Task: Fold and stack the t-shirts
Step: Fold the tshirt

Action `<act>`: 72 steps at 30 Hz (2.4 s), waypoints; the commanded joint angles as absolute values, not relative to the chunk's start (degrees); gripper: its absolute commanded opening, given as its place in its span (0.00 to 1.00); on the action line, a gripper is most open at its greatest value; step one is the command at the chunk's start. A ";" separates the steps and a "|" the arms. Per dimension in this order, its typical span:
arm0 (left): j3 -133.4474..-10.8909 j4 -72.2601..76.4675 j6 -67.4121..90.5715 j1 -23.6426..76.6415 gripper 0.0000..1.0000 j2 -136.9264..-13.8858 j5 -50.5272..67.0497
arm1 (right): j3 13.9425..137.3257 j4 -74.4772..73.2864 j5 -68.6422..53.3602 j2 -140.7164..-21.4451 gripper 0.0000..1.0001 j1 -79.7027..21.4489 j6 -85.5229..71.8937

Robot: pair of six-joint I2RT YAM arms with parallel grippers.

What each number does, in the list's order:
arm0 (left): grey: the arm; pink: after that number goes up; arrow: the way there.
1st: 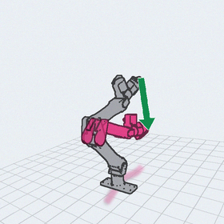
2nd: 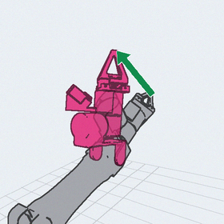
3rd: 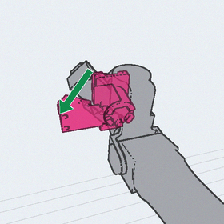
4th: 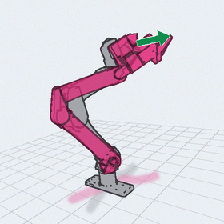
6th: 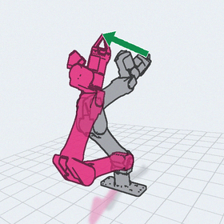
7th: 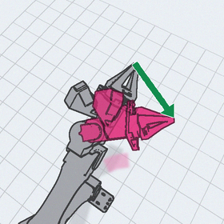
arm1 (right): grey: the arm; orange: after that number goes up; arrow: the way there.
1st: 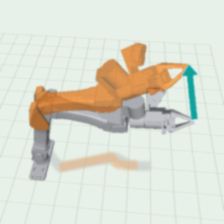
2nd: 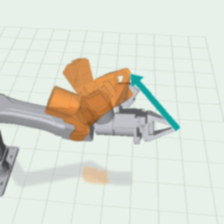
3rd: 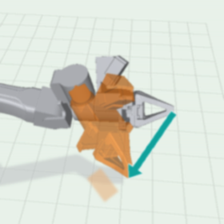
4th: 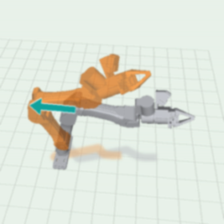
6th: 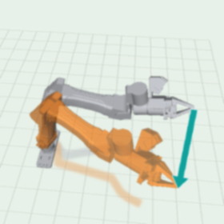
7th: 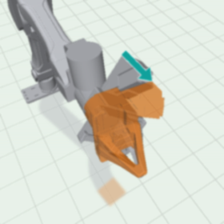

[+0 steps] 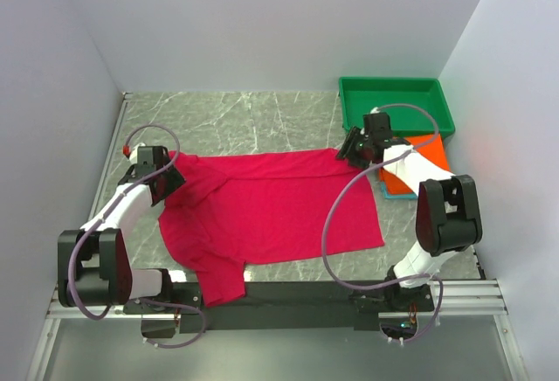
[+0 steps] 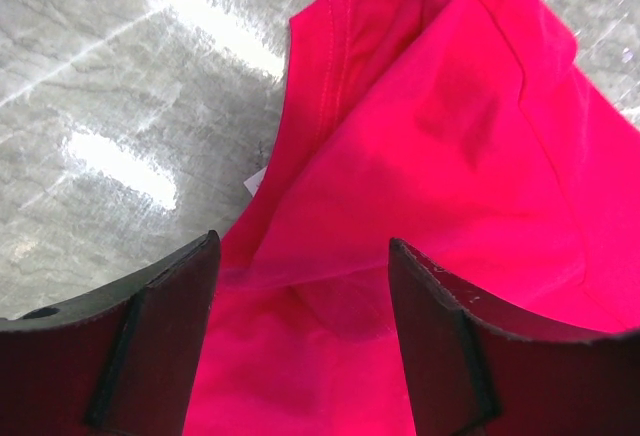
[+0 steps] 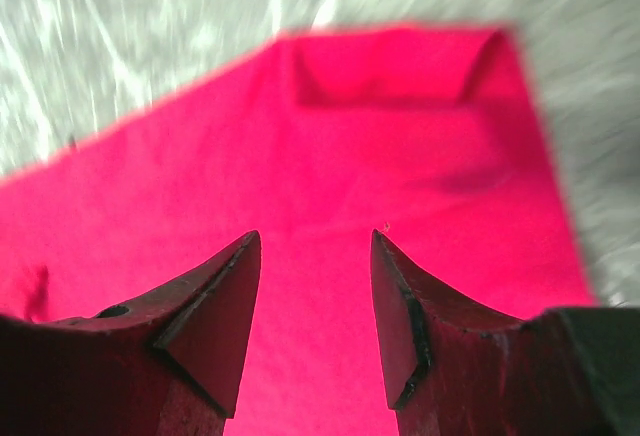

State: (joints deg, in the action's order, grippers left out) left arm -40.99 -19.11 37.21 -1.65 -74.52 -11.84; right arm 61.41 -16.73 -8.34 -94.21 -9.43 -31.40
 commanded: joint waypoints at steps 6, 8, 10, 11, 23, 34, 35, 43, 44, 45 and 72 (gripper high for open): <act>-39.73 -19.33 37.62 -1.76 0.58 -71.90 -9.32 | 60.91 -10.63 -3.27 -96.59 0.55 -3.00 -37.78; -39.55 -19.34 37.70 -1.76 0.49 -70.76 -8.79 | 59.60 -10.11 -2.20 -96.33 0.55 -2.20 -38.58; -39.11 -19.34 37.79 -1.76 0.41 -69.79 -8.26 | 58.80 -9.58 -2.55 -96.59 0.55 -0.97 -39.28; -39.11 -19.51 37.79 -1.76 0.35 -69.44 -7.65 | 58.28 -9.32 -3.07 -97.03 0.55 -0.53 -39.37; -42.01 -21.36 42.36 -1.76 0.06 -64.07 -0.71 | 51.68 -0.09 -12.21 -98.88 0.51 2.11 -40.43; -40.70 -21.62 48.51 -1.84 0.01 -59.51 1.94 | 52.47 2.02 -12.92 -100.54 0.41 2.37 -40.25; -40.43 -21.62 48.52 -1.85 0.01 -59.24 1.50 | 52.56 2.02 -13.01 -100.55 0.39 2.46 -40.34; -39.55 -22.85 43.42 -1.93 0.70 -60.82 -8.60 | 54.14 0.53 -13.10 -99.85 0.03 2.64 -39.64; -39.29 -22.59 42.11 -2.02 0.83 -61.08 -9.74 | 54.23 0.44 -12.49 -99.41 0.00 2.64 -39.38; -39.11 -22.15 41.66 -2.11 0.89 -61.26 -11.50 | 54.49 0.44 -12.31 -99.06 0.00 2.64 -38.77; -39.37 -17.93 33.13 -3.08 0.26 -72.08 -5.19 | 57.83 -2.37 -13.53 -99.32 0.00 2.64 -37.00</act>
State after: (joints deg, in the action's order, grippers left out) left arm -37.67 -18.17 33.65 -2.94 -74.48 -6.26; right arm 55.16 -2.81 -13.21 -100.55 2.20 -37.82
